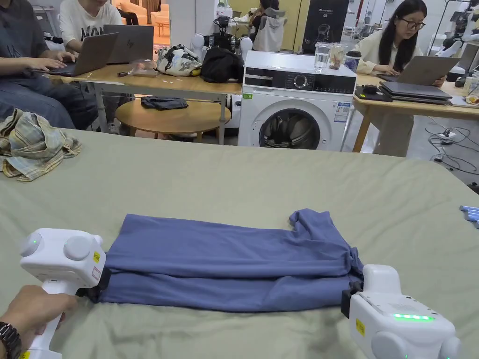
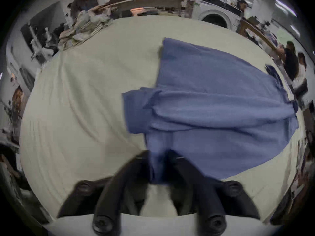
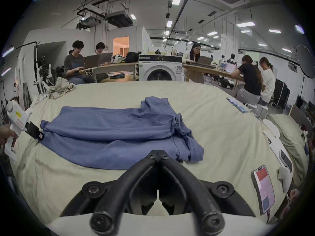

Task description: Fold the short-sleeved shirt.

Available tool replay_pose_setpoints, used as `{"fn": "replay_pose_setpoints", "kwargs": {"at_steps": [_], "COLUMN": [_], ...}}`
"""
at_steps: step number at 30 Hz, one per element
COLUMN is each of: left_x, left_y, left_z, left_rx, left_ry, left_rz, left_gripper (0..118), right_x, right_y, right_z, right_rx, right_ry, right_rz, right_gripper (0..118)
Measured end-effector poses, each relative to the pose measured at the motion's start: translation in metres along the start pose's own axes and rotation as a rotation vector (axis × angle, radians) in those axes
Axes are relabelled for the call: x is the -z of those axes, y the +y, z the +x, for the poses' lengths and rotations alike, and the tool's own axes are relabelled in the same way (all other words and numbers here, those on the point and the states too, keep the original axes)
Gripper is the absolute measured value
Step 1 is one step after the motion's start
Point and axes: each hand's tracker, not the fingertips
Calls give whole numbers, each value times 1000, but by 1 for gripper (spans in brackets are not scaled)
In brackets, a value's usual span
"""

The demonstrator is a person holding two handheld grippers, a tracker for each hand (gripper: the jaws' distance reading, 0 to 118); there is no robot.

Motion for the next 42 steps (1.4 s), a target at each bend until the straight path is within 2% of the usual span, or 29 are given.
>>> {"fn": "replay_pose_setpoints", "kwargs": {"at_steps": [1,4,6,7,9,10,15,17,18,19,20,21,22,26,34,40,42], "left_x": [-5,-18,-27,-34,-42,-46,-47,-43,-41,-41,-40,-38,-35,-42,-100,-118,-112], "left_y": [-4,-16,-20,-25,-28,-31,-34,-34,-35,-35,-35,-35,-35,-39,-51,-101,-122], "left_z": [2,0,-9,-12,-18,-20,-22,-23,-23,-23,-23,-22,-22,-25,-32,-44,-42], "left_rx": [-6,-13,-39,-57,-68,-67,-72,-80,-83,-83,-83,-79,-72,-77,-75,-66,-54], "left_ry": [-1,-13,-26,-46,-56,-65,-69,-74,-76,-74,-73,-71,-68,-74,-108,-150,-147], "left_rz": [-3,49,83,119,140,161,174,169,162,161,162,164,159,187,278,249,214], "left_gripper": [0,0,0,0,0,0,0,0,0,0,0,0,0,0,0,0,0], "right_x": [6,26,45,55,72,84,128,128,119,113,111,108,105,89,26,-21,-32], "right_y": [2,16,27,33,40,43,35,26,26,26,23,19,17,19,38,4,-17], "right_z": [6,28,42,50,58,63,65,62,61,61,56,52,49,49,47,56,55], "right_rx": [13,46,36,42,27,19,10,-10,8,8,22,8,-50,-28,-71,-77,-106], "right_ry": [-9,-7,1,4,3,8,52,57,55,92,142,125,82,79,47,43,37], "right_rz": [-18,-89,-169,-182,-237,-278,-470,-495,-438,-426,-438,-438,-407,-364,-307,-347,-373], "right_gripper": [0,0,0,15,56,61,58,48,34,34,28,15,9,5,5,5,5]}}
